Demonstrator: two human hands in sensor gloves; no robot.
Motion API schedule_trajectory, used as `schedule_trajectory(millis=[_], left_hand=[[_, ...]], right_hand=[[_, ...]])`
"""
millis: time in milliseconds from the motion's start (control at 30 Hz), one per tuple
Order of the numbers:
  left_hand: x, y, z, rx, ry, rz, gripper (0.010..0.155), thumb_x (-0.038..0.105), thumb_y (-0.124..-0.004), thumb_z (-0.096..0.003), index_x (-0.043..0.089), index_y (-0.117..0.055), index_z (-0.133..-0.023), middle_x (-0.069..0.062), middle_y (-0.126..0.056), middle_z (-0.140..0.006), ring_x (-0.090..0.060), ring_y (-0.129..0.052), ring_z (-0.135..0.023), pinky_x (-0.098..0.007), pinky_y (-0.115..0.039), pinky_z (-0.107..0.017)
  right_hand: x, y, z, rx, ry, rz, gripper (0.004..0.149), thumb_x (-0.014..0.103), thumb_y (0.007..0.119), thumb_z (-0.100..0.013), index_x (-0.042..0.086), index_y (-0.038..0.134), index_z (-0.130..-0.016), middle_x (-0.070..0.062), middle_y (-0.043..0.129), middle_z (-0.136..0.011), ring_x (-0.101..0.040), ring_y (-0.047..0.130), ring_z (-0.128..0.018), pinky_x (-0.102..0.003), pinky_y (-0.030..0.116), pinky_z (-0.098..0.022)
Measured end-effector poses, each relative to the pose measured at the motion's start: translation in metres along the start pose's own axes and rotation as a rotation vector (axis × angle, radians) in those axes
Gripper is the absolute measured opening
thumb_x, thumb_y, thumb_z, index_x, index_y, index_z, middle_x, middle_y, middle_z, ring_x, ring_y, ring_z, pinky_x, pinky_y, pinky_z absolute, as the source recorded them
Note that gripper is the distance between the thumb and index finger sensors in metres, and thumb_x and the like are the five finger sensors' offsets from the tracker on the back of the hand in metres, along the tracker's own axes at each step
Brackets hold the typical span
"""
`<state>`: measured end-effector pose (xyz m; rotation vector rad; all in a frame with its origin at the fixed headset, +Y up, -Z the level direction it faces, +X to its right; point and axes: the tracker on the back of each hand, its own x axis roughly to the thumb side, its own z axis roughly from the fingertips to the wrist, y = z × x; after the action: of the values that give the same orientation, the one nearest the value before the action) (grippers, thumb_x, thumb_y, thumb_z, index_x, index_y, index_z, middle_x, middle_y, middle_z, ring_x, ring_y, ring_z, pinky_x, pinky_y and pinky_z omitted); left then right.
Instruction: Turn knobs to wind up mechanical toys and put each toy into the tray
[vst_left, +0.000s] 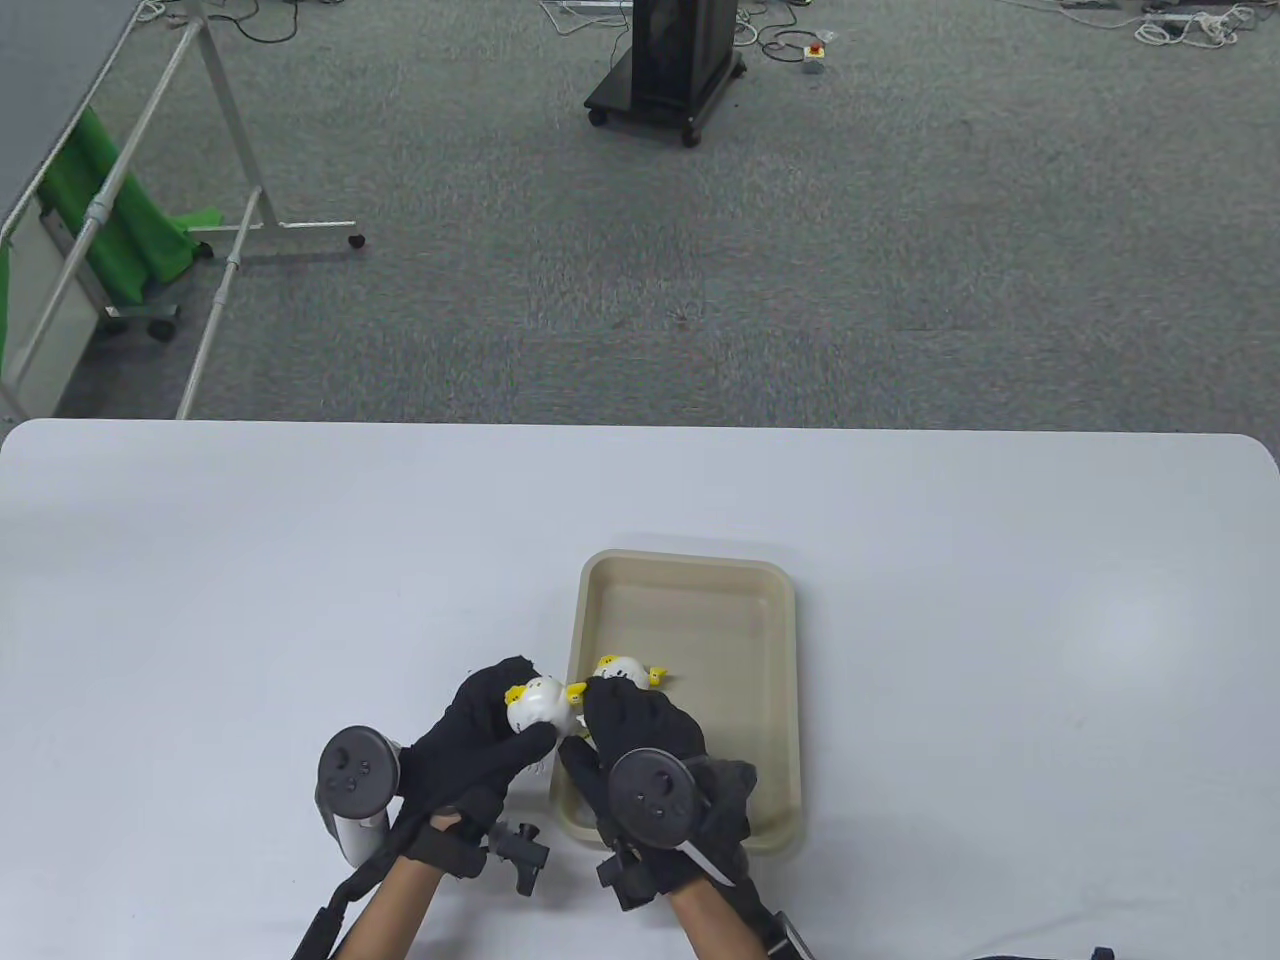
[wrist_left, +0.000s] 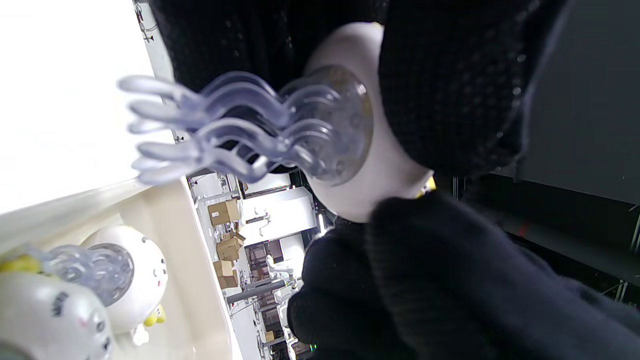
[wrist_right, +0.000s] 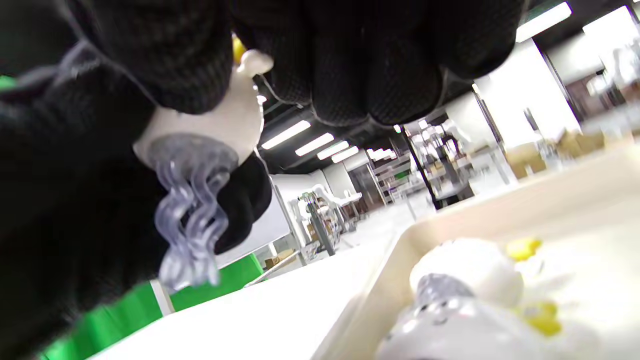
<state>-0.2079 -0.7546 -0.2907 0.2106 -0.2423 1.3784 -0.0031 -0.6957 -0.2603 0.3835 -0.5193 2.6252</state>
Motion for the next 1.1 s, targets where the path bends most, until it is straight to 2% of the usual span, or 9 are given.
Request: schedule_trajectory(millis=[200, 367, 500, 567, 700, 767, 833, 933, 1100], left_hand=[[0.000, -0.001, 0.000, -0.009, 0.005, 0.007, 0.075, 0.043, -0.095, -0.0314, 0.016, -0.077, -0.098, -0.010, -0.089, -0.090, -0.031, -0.107, -0.070, -0.034, -0.099, -0.050], [0.002, 0.000, 0.000, -0.017, 0.007, 0.037, 0.075, 0.042, -0.096, -0.0306, 0.016, -0.077, -0.098, -0.010, -0.089, -0.090, -0.032, -0.107, -0.070, -0.035, -0.099, -0.050], [0.003, 0.002, -0.001, -0.040, -0.012, 0.006, 0.074, 0.041, -0.096, -0.0301, 0.016, -0.078, -0.098, -0.010, -0.089, -0.090, -0.032, -0.107, -0.070, -0.035, -0.099, -0.050], [0.002, 0.001, -0.002, -0.055, -0.013, 0.018, 0.074, 0.041, -0.096, -0.0298, 0.016, -0.078, -0.098, -0.010, -0.090, -0.090, -0.031, -0.107, -0.070, -0.035, -0.100, -0.050], [0.004, -0.003, -0.002, -0.090, -0.024, 0.043, 0.074, 0.042, -0.097, -0.0290, 0.018, -0.079, -0.097, -0.008, -0.090, -0.090, -0.030, -0.108, -0.071, -0.034, -0.100, -0.050], [0.004, -0.005, -0.001, -0.087, -0.018, 0.037, 0.074, 0.042, -0.097, -0.0289, 0.019, -0.079, -0.097, -0.008, -0.091, -0.090, -0.030, -0.108, -0.071, -0.034, -0.100, -0.050], [0.004, -0.008, 0.000, -0.106, -0.020, 0.021, 0.074, 0.041, -0.097, -0.0286, 0.019, -0.080, -0.097, -0.007, -0.091, -0.090, -0.030, -0.108, -0.071, -0.034, -0.100, -0.051], [0.004, -0.008, -0.001, -0.106, -0.024, 0.023, 0.074, 0.041, -0.097, -0.0287, 0.019, -0.079, -0.097, -0.007, -0.091, -0.090, -0.030, -0.108, -0.071, -0.035, -0.100, -0.051], [0.003, -0.002, -0.001, -0.063, -0.019, 0.015, 0.074, 0.042, -0.097, -0.0292, 0.018, -0.080, -0.097, -0.008, -0.091, -0.090, -0.030, -0.108, -0.070, -0.034, -0.100, -0.050]], right_hand=[[0.011, 0.002, 0.007, -0.142, -0.089, 0.225, 0.053, 0.037, 0.083, -0.040, 0.009, 0.076, -0.085, -0.011, 0.090, -0.078, -0.031, 0.094, -0.061, -0.048, 0.078, -0.053], [0.009, 0.000, 0.008, -0.189, -0.155, 0.234, 0.051, 0.036, 0.082, -0.039, 0.009, 0.078, -0.082, -0.010, 0.092, -0.074, -0.027, 0.096, -0.057, -0.045, 0.082, -0.050], [-0.010, -0.004, -0.003, -0.027, -0.058, -0.070, 0.045, 0.036, 0.080, -0.040, 0.011, 0.084, -0.077, -0.010, 0.096, -0.068, -0.028, 0.098, -0.051, -0.046, 0.083, -0.045], [-0.028, -0.003, -0.010, 0.066, 0.041, -0.321, 0.044, 0.039, 0.079, -0.041, 0.008, 0.087, -0.072, -0.012, 0.098, -0.060, -0.028, 0.099, -0.042, -0.046, 0.084, -0.038], [-0.060, 0.014, -0.011, 0.285, 0.440, -0.893, 0.044, 0.039, 0.079, -0.043, 0.001, 0.089, -0.062, -0.015, 0.099, -0.046, -0.028, 0.098, -0.026, -0.045, 0.084, -0.024], [-0.068, 0.023, -0.007, 0.334, 0.577, -1.044, 0.045, 0.040, 0.078, -0.043, -0.001, 0.089, -0.057, -0.014, 0.100, -0.039, -0.024, 0.098, -0.019, -0.042, 0.084, -0.018], [-0.074, 0.034, 0.001, 0.458, 0.742, -1.189, 0.045, 0.041, 0.076, -0.045, 0.000, 0.089, -0.055, -0.010, 0.100, -0.035, -0.020, 0.097, -0.015, -0.039, 0.085, -0.015], [-0.075, 0.042, 0.004, 0.497, 0.771, -1.304, 0.045, 0.041, 0.074, -0.047, -0.002, 0.088, -0.054, -0.009, 0.099, -0.034, -0.018, 0.096, -0.014, -0.038, 0.085, -0.013], [-0.068, 0.035, -0.004, 0.475, 0.633, -1.186, 0.048, 0.042, 0.074, -0.048, -0.002, 0.086, -0.062, -0.013, 0.098, -0.045, -0.025, 0.097, -0.025, -0.043, 0.083, -0.023]])
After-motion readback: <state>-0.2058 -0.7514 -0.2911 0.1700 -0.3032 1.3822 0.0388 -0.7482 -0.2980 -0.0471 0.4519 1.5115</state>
